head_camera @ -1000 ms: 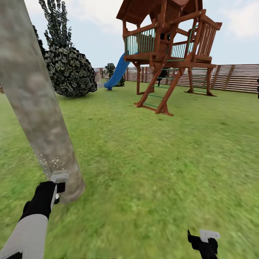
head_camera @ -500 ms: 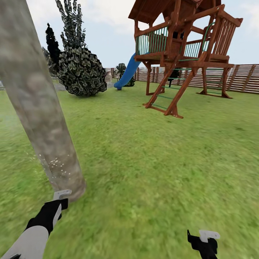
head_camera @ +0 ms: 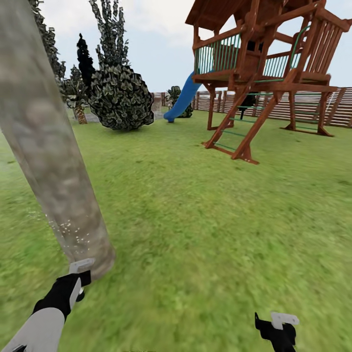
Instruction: In the garden, pick up the pesticide atomizer on the floor and spray pesticide onto both trees until each tree trunk is fully covered.
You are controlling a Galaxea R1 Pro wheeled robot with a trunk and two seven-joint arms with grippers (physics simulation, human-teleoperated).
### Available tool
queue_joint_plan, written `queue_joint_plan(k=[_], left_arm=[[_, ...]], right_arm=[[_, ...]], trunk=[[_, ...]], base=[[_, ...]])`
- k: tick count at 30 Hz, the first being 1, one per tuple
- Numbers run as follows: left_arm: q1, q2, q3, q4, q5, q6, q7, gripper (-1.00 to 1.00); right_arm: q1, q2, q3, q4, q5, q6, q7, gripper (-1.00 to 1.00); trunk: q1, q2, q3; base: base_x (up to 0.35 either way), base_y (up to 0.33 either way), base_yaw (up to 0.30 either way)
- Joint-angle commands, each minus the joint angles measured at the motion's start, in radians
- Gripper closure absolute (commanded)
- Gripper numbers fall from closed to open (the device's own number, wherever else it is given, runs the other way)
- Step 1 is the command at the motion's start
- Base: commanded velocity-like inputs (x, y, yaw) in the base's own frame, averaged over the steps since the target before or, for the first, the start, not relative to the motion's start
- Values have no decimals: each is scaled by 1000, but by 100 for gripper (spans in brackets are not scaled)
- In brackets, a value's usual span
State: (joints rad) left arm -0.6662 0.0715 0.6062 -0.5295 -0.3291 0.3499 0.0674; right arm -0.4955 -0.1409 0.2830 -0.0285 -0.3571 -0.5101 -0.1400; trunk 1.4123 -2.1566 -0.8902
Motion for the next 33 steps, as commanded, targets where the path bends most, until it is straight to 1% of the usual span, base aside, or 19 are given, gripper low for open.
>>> queue_joint_plan(k=[1,6,13,27,33], left_arm=[[-1,-1,2,-1,-5,4,0,100],[-1,-2,-5,-1,-7,4,0,100],[-1,-4,-6,-1,-7,3,-2,100],[-1,-12,-8,-1,-7,3,-1,100],[-1,-12,-7,-1,-7,3,-1,100]], right_arm=[[0,0,9,-1,-5,-1,-5,-100],[0,0,9,-1,-5,-1,-5,-100],[0,0,9,-1,-5,-1,-4,-100],[0,0,9,-1,-5,-1,-4,-100],[0,0,9,-1,-5,-1,-4,-100]], trunk=[[0,0,-1],[0,0,-1],[0,0,-1],[0,0,-1],[0,0,-1]], base=[[2,-273,278],[24,-272,278],[186,-233,274],[204,-208,20],[174,-229,250]])
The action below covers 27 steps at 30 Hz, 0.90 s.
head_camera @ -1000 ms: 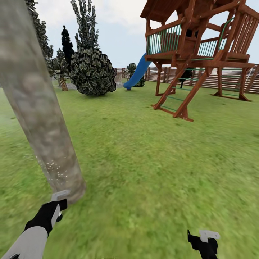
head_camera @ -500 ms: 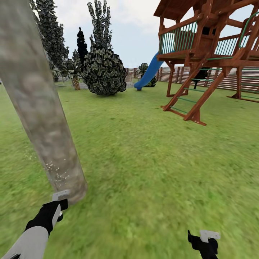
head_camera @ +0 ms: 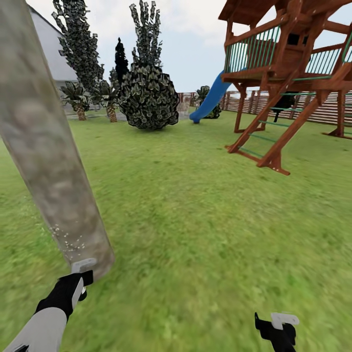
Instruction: In the garden, pick up the pesticide atomizer on the floor and spray pesticide onto both trees until each tree trunk is fully covered.
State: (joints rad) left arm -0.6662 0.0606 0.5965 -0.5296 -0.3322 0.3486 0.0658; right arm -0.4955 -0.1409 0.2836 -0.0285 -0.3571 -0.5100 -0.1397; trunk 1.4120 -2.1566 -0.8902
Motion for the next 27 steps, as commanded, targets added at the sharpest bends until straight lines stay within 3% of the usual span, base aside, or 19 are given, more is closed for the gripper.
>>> queue_joint_plan(k=[1,13,27], left_arm=[[-1,0,3,-1,-5,4,0,100],[-1,7,3,-3,-5,4,0,100],[-1,7,3,-3,-5,4,1,100]], right_arm=[[0,0,8,-1,-5,-1,-5,-100],[0,0,8,-1,-5,-1,-5,-100],[0,0,8,-1,-5,-1,-5,-100]], trunk=[[0,0,-1],[0,0,-1],[0,0,-1]], base=[[165,-233,277],[116,-254,273],[96,-262,35]])
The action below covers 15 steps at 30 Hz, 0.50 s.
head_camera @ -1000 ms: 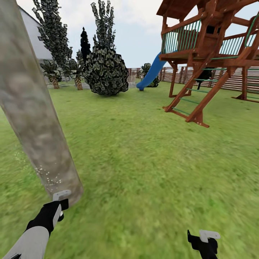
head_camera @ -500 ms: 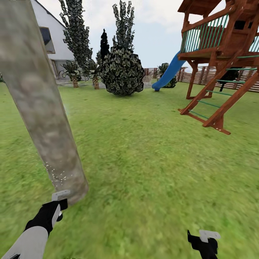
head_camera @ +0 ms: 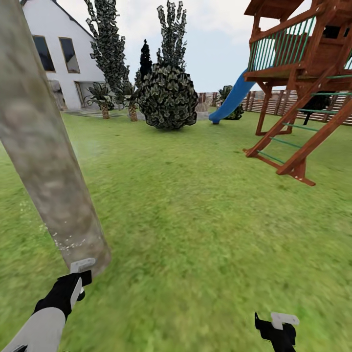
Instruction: In the garden, pick up the pesticide atomizer on the floor and spray pesticide onto both trees until each tree trunk is fully covered.
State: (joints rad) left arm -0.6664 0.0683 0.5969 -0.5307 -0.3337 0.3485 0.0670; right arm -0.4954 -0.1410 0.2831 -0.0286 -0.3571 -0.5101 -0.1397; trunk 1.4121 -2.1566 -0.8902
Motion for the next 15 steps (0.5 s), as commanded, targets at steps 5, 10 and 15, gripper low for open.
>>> queue_joint_plan(k=[5,10,15], left_arm=[[-1,-1,3,-1,-4,4,0,100],[-1,-1,3,0,-4,4,1,100],[-1,0,9,-8,-4,6,2,100]], right_arm=[[0,0,9,-1,-5,-1,-4,-100],[0,0,9,-1,-5,-1,-4,-100],[0,0,8,-1,-5,-1,-4,-100]], trunk=[[0,0,-1],[0,0,-1],[0,0,-1]], base=[[96,-262,261],[107,-262,278],[50,-258,278]])
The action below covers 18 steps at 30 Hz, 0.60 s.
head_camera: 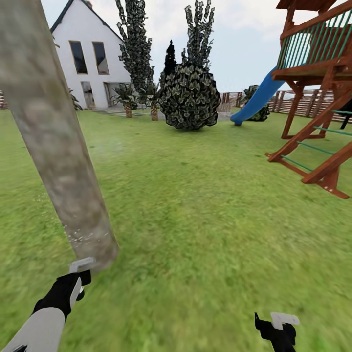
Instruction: In the garden, pick up the pesticide atomizer on the floor and spray pesticide onto both trees until each tree trunk is fully covered.
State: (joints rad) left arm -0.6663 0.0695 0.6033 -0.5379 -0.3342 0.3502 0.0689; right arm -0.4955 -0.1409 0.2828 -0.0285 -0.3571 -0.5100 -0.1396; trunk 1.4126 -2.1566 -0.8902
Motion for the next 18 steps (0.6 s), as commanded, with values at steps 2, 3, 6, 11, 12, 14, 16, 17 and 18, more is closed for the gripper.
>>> queue_joint_plan(k=[2,3,6,11,12,14,16,17,18], left_arm=[[-1,1,6,-7,-3,4,0,100],[-2,2,5,-12,-3,3,-2,100],[-16,-5,-2,-55,-6,19,-7,100],[-79,-9,-23,-103,-9,119,-16,100],[-81,-6,-73,-119,-8,125,-17,100],[-82,-5,-133,-139,-7,127,-18,100],[-111,-8,-156,-155,-3,130,-18,100],[-127,-11,-158,-155,-2,131,-18,100],[-141,-13,-159,-155,-2,139,-19,100]], right_arm=[[0,-1,9,-1,-5,-1,-5,-100],[0,-1,9,-1,-5,-1,-5,-100],[0,0,9,-1,-5,-1,-5,-100],[0,0,10,-1,-5,-1,-5,-100],[0,0,9,-1,-5,-1,-5,-100],[0,0,9,-1,-4,-1,-5,-100],[0,-2,9,1,-5,-1,-5,-100],[0,-2,9,1,-5,-1,-5,-100],[0,-2,9,1,-5,-1,-5,-100]], trunk=[[0,0,-1],[0,0,-1],[0,0,-1],[0,0,-1],[0,0,-1],[0,0,-1],[0,0,-1],[0,0,-1],[0,0,-1]], base=[[-79,-90,278],[-22,-25,278],[-5,-6,278],[0,0,263],[0,0,85],[0,0,28],[0,0,5],[0,0,0],[0,0,0]])
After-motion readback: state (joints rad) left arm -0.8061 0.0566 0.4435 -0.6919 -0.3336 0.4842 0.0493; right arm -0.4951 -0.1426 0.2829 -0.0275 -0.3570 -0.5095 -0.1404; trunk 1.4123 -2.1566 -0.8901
